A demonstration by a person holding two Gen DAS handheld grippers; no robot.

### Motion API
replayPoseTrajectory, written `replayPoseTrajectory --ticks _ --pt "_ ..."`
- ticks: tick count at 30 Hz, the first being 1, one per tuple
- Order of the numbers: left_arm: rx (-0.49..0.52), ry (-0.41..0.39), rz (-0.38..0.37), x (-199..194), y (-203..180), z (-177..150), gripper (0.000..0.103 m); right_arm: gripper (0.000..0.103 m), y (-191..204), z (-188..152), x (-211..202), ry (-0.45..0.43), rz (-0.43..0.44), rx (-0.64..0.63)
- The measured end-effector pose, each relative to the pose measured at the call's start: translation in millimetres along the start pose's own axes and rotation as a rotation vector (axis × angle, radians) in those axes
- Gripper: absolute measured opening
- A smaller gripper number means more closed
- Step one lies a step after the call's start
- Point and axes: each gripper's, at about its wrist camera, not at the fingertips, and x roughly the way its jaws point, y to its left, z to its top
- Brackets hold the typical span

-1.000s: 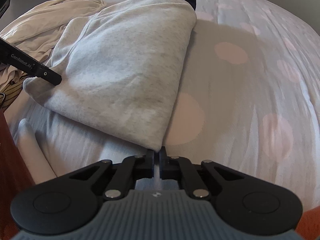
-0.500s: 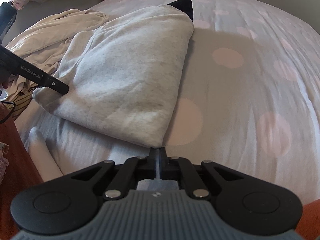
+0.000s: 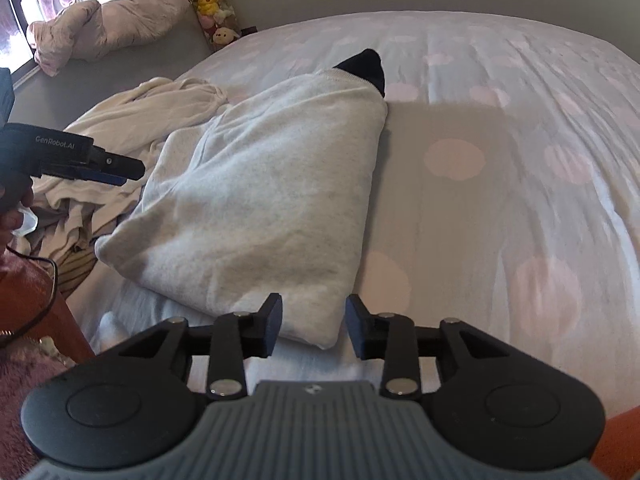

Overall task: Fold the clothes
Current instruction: 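Grasp the folded sweatshirt with the left gripper while the right gripper grasps it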

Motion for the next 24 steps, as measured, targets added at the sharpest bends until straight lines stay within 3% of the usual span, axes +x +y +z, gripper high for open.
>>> replayPoseTrajectory --ticks 9,14,18,24 --pt "-0.31 -0.106 -0.031 11.5 59.5 29.0 0.06 0.058 -16.7 32.7 -11.5 -0.113 -0.031 0.098" --pt "-0.364 -0.143 -0.038 26.9 79.2 34.7 0.06 0.063 -25.1 37.4 -1.5 -0.116 -0.032 0.125" --pt "-0.421 -0.126 -0.111 49.0 87.4 34.6 0.06 0.063 -29.9 36.0 12.0 -0.083 -0.027 0.132" --pt "-0.437 -0.028 -0.074 88.5 93.6 35.0 0.06 0.063 -37.2 43.0 27.1 -0.054 -0.021 0.144"
